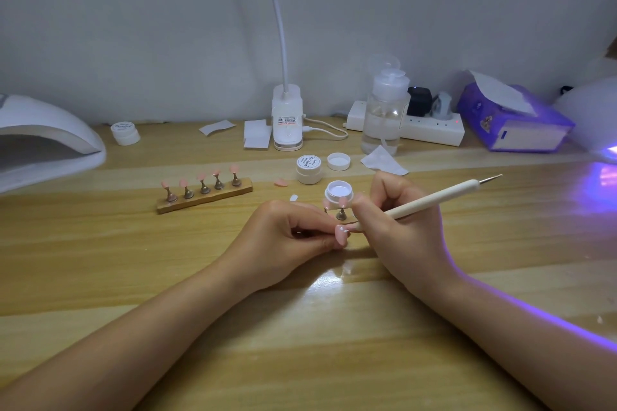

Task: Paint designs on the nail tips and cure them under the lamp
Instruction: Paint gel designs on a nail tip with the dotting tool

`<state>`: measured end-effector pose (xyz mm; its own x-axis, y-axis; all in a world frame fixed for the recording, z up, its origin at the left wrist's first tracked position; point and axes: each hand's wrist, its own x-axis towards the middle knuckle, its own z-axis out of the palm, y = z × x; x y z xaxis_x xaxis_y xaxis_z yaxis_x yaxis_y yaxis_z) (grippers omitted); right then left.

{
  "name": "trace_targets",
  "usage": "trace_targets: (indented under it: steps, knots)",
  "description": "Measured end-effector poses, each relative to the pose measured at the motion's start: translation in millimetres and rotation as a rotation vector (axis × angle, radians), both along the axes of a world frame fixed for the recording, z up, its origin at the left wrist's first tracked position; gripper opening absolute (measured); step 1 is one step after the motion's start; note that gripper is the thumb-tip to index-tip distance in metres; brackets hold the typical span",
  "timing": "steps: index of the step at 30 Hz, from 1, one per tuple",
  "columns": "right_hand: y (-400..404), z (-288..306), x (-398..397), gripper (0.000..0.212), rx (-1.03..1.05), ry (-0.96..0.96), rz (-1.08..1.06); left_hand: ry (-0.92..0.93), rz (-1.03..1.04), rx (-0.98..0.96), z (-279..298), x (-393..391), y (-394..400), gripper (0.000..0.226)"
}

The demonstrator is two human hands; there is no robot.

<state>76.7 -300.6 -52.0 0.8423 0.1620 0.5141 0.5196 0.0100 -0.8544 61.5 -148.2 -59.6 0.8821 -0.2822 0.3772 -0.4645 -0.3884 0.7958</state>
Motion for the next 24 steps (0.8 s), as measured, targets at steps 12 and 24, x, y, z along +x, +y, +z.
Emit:
trace_targets:
  steps: [12,24]
  knots:
    - [2.0,0.6,-1.7,0.046,0.019,0.005,0.080,0.013,-0.008,0.002,1.3,-0.6,-0.5,0.017]
    - [2.4,0.1,-0.5,0.047,-0.003,0.027,0.062,0.014,-0.004,-0.002,1.6,-0.9,-0.8,0.017]
